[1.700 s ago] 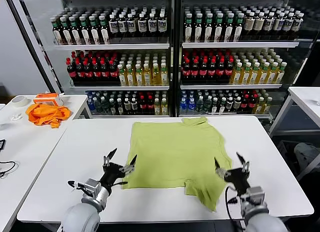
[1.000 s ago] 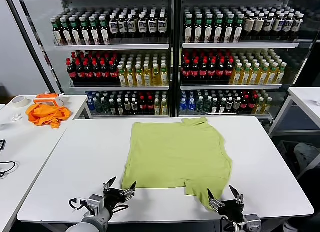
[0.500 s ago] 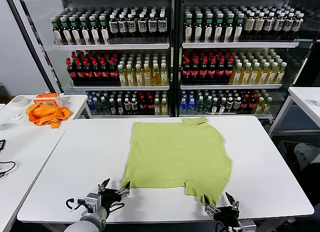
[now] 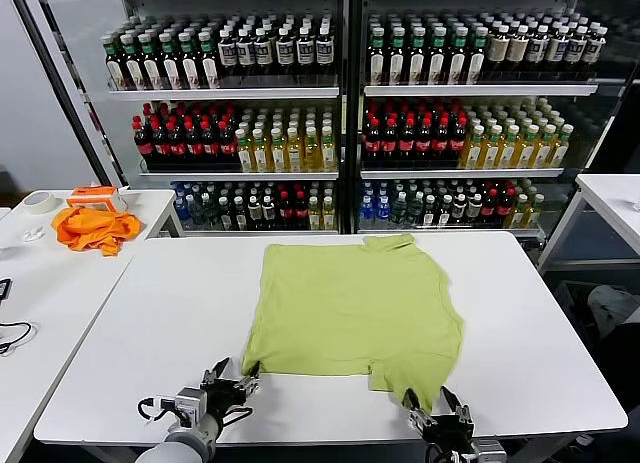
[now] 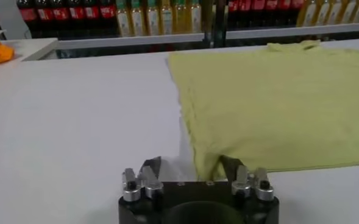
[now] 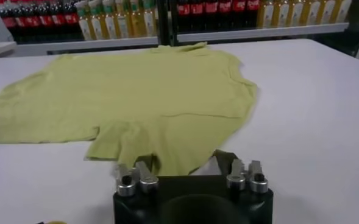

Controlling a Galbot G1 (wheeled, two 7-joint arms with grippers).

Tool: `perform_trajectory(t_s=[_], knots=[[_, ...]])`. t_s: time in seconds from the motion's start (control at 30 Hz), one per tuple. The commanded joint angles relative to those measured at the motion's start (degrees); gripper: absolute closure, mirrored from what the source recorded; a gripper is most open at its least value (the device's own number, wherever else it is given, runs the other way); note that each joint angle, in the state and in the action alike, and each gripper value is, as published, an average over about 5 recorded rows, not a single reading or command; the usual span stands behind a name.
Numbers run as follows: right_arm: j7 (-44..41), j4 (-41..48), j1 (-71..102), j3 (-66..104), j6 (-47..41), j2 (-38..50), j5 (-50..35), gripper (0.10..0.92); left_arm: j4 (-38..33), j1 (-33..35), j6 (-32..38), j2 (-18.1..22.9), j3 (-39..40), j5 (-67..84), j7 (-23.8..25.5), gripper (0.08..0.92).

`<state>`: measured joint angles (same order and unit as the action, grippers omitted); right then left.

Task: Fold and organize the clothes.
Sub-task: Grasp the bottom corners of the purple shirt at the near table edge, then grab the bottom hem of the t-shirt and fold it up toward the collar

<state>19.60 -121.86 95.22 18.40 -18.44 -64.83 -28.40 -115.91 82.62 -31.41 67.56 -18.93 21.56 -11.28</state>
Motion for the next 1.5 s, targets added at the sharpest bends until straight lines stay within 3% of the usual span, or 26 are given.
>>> perform_trajectory(t_s=[0.03,0.4,0.53,1.07,1.4,1.5], knots=[[0.4,0.6,-0.1,-0.8,-0.4,-0.1,-2.4,0.613,0.3,0.4,0.3,0.2,0.4,-0.3,1.0,0.498],[0.4,0.3,-0.5,-0.2,0.8,-0.2,-2.9,0.911,0.3,0.5,4.1,0.1,0.9,-0.3,3.8,0.818],[0.0,-1.6,-0.4,1.7,1.2,0.4,-3.9,0.919,-1.0,0.7,6.1,-1.0,0.3,1.2,4.8,0.905],[-2.1,-13.0,10.9,6.8,-1.9,5.5,-6.0,0.919,-12.1,10.7,6.5,-8.0,-6.9,7.5,4.7,0.918],[-1.0,-18.6,17.9,8.4,-3.3,5.6,-4.9,0.919,-19.4,23.6,5.7,-11.4,-12.4,9.8,4.5,0.918],[-0.1,-20.6,16.7,9.4,-4.2,6.0,-5.5,0.919,-20.4,22.6,5.7,-12.6,-13.5,11.9,4.5,0.918]])
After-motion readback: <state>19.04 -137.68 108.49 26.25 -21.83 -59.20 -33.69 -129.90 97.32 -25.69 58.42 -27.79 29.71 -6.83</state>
